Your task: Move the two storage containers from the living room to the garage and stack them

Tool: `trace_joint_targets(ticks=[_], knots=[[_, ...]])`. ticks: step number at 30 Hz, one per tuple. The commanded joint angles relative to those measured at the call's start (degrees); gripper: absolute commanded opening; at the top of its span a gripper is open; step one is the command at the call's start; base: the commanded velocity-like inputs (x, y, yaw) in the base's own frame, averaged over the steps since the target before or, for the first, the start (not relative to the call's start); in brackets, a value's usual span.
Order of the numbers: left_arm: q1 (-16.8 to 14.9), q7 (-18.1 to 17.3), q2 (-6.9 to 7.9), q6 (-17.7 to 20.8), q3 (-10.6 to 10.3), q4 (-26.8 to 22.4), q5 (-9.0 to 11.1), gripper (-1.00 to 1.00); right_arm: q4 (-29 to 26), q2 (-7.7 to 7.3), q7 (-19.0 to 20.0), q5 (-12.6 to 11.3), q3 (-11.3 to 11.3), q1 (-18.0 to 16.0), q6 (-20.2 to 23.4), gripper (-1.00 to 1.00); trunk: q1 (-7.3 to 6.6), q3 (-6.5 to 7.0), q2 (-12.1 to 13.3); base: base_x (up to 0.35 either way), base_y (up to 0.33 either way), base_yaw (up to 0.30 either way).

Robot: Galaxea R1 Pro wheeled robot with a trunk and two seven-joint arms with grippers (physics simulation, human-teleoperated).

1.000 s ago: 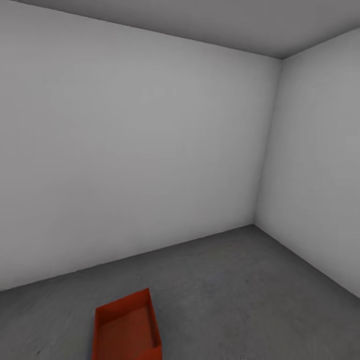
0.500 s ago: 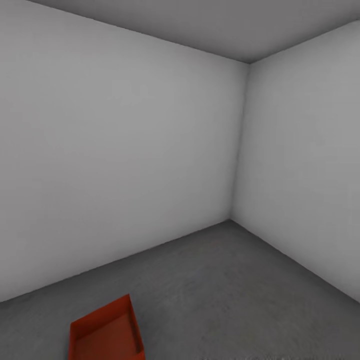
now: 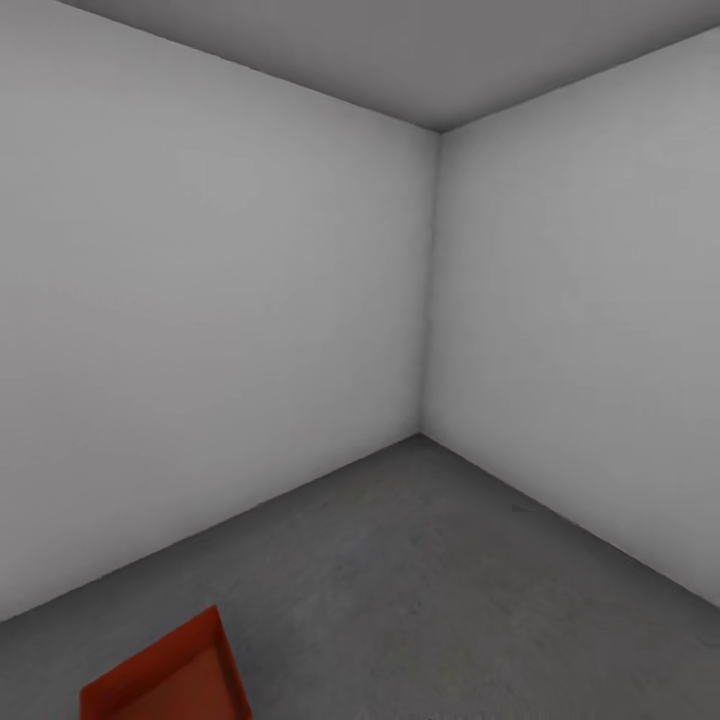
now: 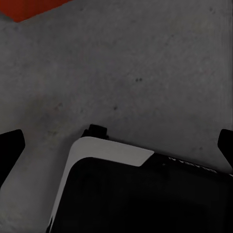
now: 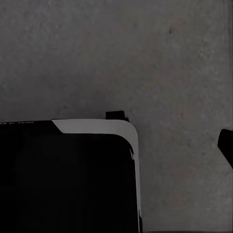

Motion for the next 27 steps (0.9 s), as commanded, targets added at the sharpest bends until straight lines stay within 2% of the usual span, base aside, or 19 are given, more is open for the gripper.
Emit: trace_joint_targets(ticks=[1, 27], knots=[[0.11, 0.14, 0.02, -0.21, -0.49, 0.00, 0.45, 1.00, 0.19, 0.04, 0.20, -0.49, 0.49, -0.09, -0.26, 1.00, 0.01, -0.09, -0.06, 0.000, 0.000, -0.300], [0.80, 0.18, 0.01, -0.77, -0.49, 0.01, 0.56, 1.00, 0.20, 0.04, 0.13, -0.69, 0.47, -0.10, -0.39, 1.00, 0.01, -0.09, -0.06, 0.000, 0.000, -0.300]])
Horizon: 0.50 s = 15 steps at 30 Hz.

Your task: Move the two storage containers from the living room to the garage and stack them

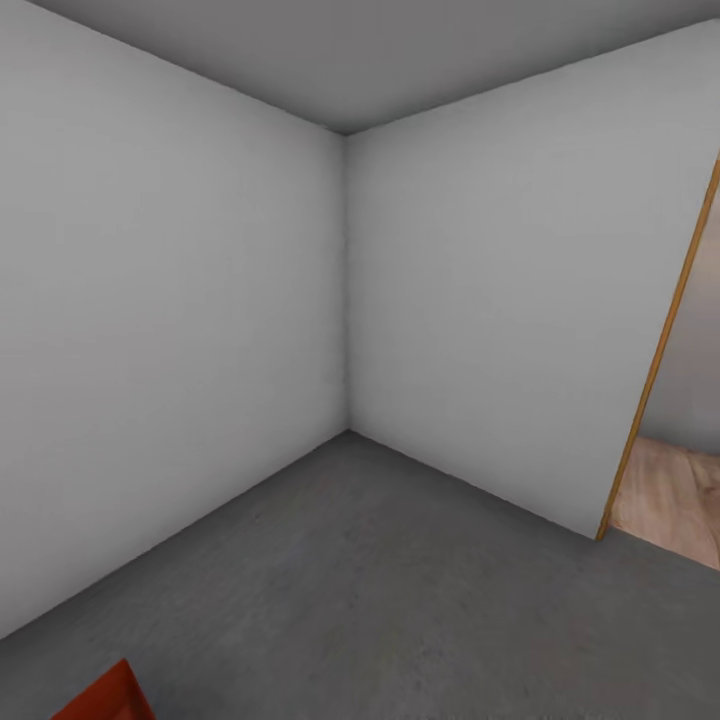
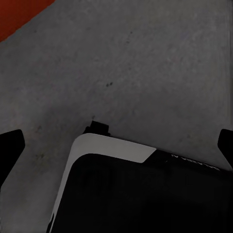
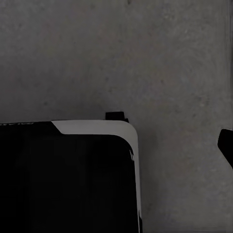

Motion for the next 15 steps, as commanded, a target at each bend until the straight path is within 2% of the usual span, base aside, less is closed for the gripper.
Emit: trace_joint_targets(ticks=[1, 15], knots=[[-0.02, 0.16, 0.00, -0.14, -0.49, 0.00, 0.41, 1.00, 0.18, 0.02, 0.19, -0.50, 0.48, -0.09, -0.25, 1.00, 0.01, -0.09, -0.06, 0.000, 0.000, -0.300], [-0.02, 0.38, 0.01, -0.14, -0.49, 0.00, 0.47, 1.00, 0.18, 0.00, 0.19, -0.50, 0.48, -0.08, -0.26, 1.00, 0.01, -0.09, -0.06, 0.000, 0.000, -0.300]])
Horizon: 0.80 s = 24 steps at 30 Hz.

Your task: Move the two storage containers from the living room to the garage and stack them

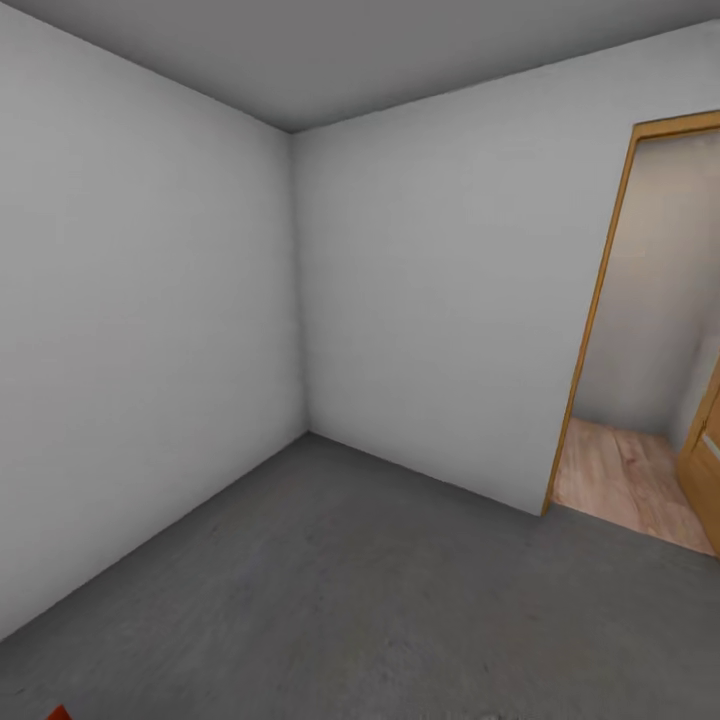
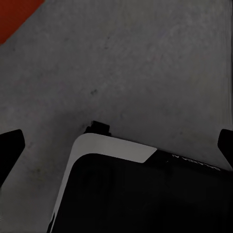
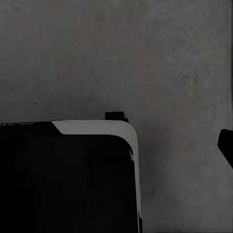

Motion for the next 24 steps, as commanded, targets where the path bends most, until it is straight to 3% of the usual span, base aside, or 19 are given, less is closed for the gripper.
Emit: trace_joint_targets(ticks=[1, 24], knots=[[-0.02, 0.17, 0.00, -0.14, -0.49, 0.00, 0.43, 1.00, 0.18, 0.04, 0.19, -0.50, 0.48, -0.07, -0.24, 1.00, 0.01, -0.09, -0.06, 0.000, 0.000, -0.300], [0.06, 0.23, -0.09, -0.14, -0.49, 0.00, 0.36, 1.00, 0.18, 0.07, 0.19, -0.50, 0.48, -0.07, -0.31, 1.00, 0.01, -0.09, -0.06, 0.000, 0.000, -0.300]])
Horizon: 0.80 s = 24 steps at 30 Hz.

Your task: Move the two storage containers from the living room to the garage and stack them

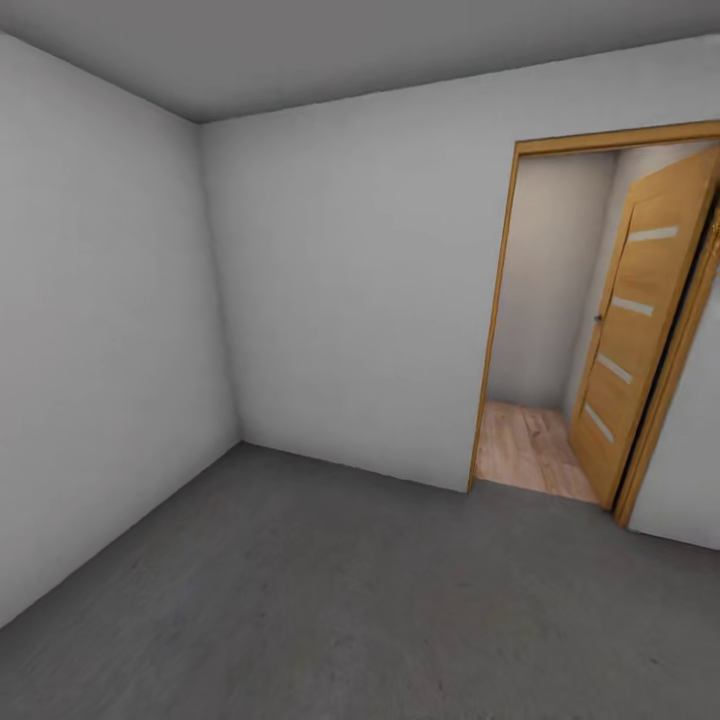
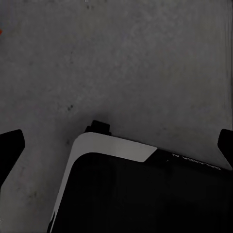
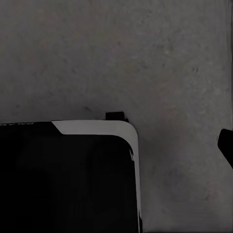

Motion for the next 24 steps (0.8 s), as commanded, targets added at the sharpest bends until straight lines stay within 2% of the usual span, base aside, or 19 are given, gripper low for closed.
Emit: trace_joint_targets(ticks=[1, 24], knots=[[-0.02, 0.16, 0.00, -0.14, -0.49, 0.00, 0.42, 1.00, 0.18, 0.04, 0.19, -0.50, 0.48, -0.07, -0.25, 1.00, 0.01, -0.09, -0.06, 0.000, 0.000, -0.300], [-0.02, 0.14, 0.00, -0.14, -0.49, 0.00, 0.41, 1.00, 0.18, 0.04, 0.19, -0.50, 0.48, -0.11, -0.25, 1.00, 0.01, -0.09, -0.06, 0.000, 0.000, -0.300]])
